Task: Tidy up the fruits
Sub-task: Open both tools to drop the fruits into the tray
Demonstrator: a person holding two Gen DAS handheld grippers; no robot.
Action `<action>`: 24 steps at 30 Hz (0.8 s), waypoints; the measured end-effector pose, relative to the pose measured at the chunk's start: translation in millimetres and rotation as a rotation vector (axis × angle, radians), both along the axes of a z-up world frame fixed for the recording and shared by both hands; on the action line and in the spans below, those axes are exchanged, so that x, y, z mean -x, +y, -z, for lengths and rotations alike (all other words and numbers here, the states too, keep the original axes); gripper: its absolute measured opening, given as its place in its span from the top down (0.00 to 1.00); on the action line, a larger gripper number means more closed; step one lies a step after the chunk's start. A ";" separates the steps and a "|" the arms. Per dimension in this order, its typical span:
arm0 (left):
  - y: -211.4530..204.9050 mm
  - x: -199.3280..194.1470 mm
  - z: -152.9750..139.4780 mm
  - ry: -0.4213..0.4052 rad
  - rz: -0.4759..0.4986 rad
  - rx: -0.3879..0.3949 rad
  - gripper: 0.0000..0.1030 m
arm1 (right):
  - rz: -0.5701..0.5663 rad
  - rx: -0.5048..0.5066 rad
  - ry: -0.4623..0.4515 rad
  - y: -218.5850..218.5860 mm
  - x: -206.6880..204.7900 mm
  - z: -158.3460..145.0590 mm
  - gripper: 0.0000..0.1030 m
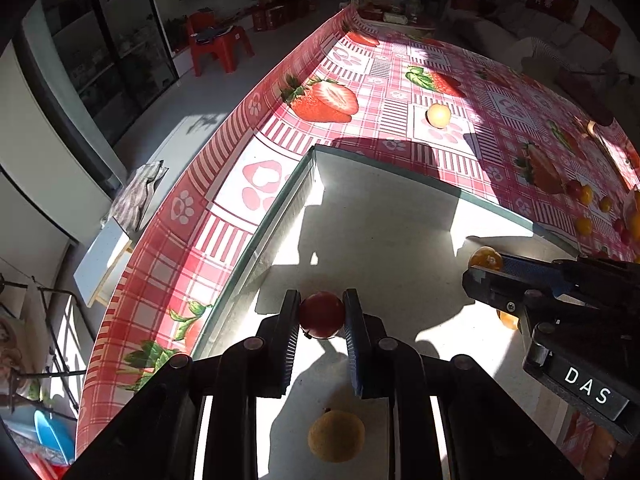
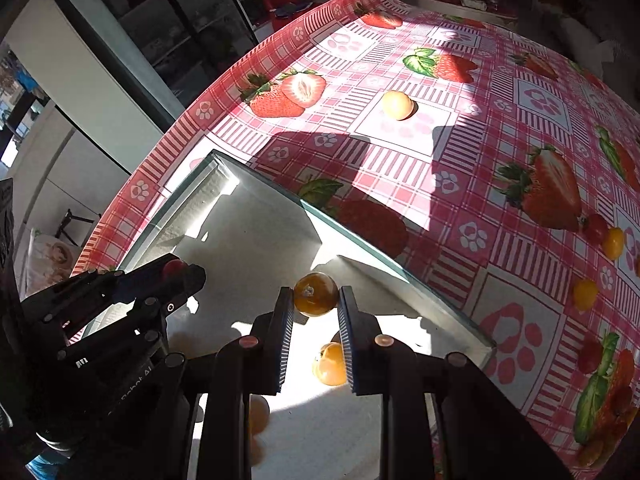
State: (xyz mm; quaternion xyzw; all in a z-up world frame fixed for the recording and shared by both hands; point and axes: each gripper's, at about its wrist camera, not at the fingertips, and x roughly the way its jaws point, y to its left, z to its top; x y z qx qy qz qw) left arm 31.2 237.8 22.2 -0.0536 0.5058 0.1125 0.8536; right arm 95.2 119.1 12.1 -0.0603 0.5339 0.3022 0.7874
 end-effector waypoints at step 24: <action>-11.6 17.5 -20.2 -0.076 0.032 -0.031 0.20 | 0.060 -0.139 -0.023 -39.5 17.5 -39.8 0.36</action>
